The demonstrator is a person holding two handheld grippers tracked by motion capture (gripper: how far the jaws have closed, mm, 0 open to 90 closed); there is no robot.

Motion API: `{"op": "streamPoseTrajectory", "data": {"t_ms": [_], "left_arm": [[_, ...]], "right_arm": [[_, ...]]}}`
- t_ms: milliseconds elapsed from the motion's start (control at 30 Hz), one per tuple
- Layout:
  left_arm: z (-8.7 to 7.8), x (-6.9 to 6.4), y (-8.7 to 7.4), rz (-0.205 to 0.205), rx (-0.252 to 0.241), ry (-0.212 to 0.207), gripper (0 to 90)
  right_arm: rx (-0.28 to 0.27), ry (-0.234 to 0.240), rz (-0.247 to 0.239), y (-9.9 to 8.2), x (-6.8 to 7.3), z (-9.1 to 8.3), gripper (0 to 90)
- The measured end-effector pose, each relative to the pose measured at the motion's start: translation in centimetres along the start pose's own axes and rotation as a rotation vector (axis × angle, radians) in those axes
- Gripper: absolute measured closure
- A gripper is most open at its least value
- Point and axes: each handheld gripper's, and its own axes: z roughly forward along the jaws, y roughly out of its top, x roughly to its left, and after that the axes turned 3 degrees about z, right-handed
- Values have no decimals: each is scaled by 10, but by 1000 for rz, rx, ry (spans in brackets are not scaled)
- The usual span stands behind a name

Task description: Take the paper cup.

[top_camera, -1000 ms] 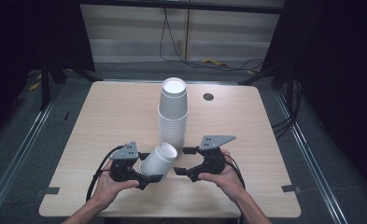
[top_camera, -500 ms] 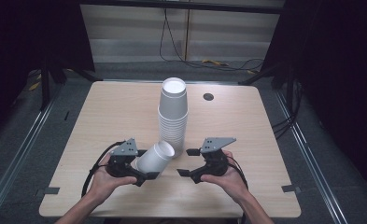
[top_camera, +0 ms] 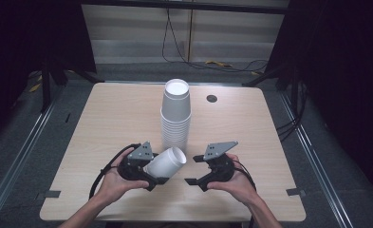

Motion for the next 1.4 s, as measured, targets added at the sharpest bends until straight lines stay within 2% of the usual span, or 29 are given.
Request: {"op": "streamPoseTrajectory", "data": {"t_ms": [167,233,333,467,633,833,1133,1400], "left_arm": [[2,-1,-4,7,46,-3,145],[2,0,-4,3,39,-3,145],[3,-1,-5,28,61,3,145],[8,-7,-5,50,93,-16,145],[13,-15,-2,89,119,-41,145],[15,-21,1,134,154,-48,145],[18,-25,3,157,186,-44,144],[20,-26,4,183,214,-53,144]], "right_arm": [[33,24,-1,0,2,7,156],[47,22,-7,3,3,10,166],[57,17,-13,3,4,11,166],[82,14,-21,2,4,11,164],[125,32,-45,2,6,13,145],[168,55,-70,5,9,16,144],[256,72,-110,6,12,23,145],[300,83,-133,15,14,30,148]]}}
